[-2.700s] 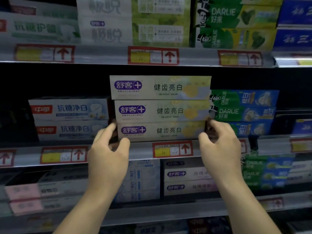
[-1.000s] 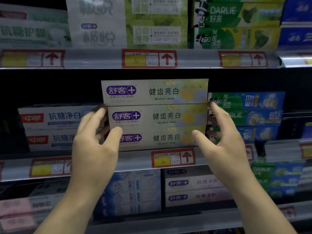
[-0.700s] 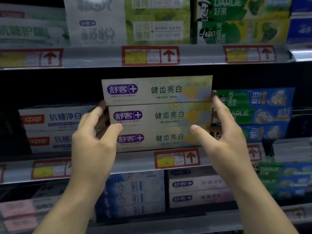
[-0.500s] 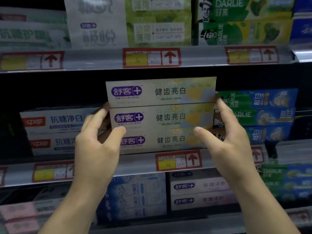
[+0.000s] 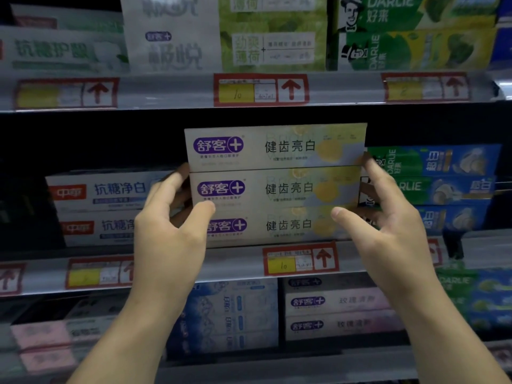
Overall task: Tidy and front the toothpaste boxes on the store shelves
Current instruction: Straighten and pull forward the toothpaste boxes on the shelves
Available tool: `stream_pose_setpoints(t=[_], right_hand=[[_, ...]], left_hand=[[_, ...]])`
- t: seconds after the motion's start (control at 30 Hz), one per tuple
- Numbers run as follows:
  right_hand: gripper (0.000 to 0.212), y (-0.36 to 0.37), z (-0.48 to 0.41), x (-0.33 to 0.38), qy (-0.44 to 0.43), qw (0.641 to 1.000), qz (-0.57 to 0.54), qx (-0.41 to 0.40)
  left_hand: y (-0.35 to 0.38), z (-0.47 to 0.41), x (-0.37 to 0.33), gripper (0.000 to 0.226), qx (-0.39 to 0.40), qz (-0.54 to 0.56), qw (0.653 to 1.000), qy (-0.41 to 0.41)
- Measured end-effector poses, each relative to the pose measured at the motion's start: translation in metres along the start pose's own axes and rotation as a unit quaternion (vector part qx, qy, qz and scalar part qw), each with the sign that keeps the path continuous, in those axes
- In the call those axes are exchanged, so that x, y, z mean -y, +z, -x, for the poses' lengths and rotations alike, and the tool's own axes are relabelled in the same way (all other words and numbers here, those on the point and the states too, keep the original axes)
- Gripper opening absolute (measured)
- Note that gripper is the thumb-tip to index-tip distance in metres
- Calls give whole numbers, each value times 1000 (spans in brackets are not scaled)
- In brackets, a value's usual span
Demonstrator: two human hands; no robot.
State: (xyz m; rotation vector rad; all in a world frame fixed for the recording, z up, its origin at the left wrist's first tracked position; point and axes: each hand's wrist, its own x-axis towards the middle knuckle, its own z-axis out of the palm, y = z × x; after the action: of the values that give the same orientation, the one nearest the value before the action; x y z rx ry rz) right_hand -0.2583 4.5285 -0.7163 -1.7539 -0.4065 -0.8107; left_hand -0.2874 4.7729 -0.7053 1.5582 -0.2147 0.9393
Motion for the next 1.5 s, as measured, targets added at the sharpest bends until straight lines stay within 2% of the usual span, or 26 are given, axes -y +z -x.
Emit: stream_pose_setpoints(t=[0.17,0.3,0.5,0.73,0.83,1.0,1.17,1.27,1.43,1.5], right_hand=[[86,-2,0,-2,6,1000,-3,13],[87,-4,0,-2,12,1000,-7,20],[88,-3,1,3,24,999,4,23],[82,-5,2,6,38,998,45,28],[79,-7,2,7,35,997,63,27],[75,-11,5,10,12,991,123,55],[72,-24,15,14,1,983,174,66],[71,-40,21,10,5,977,204,61],[67,-77,29,-5,24,967,252,34],[66,-94,29,-15,41,965,259,29]], left_hand=[[0,-1,-1,40,-6,1,1000,-11],[1,0,0,53,-15,-3,1000,-19],[4,2,-4,40,-22,-5,1000,-7],[6,1,-3,56,-41,-8,999,-20],[11,4,-6,54,-38,-52,998,-13],[17,20,-18,65,-16,-199,980,26],[35,44,-34,59,-7,-239,969,52],[54,57,-41,55,28,-238,967,87],[91,78,-42,50,140,-240,954,111],[105,82,-41,46,163,-225,955,106]])
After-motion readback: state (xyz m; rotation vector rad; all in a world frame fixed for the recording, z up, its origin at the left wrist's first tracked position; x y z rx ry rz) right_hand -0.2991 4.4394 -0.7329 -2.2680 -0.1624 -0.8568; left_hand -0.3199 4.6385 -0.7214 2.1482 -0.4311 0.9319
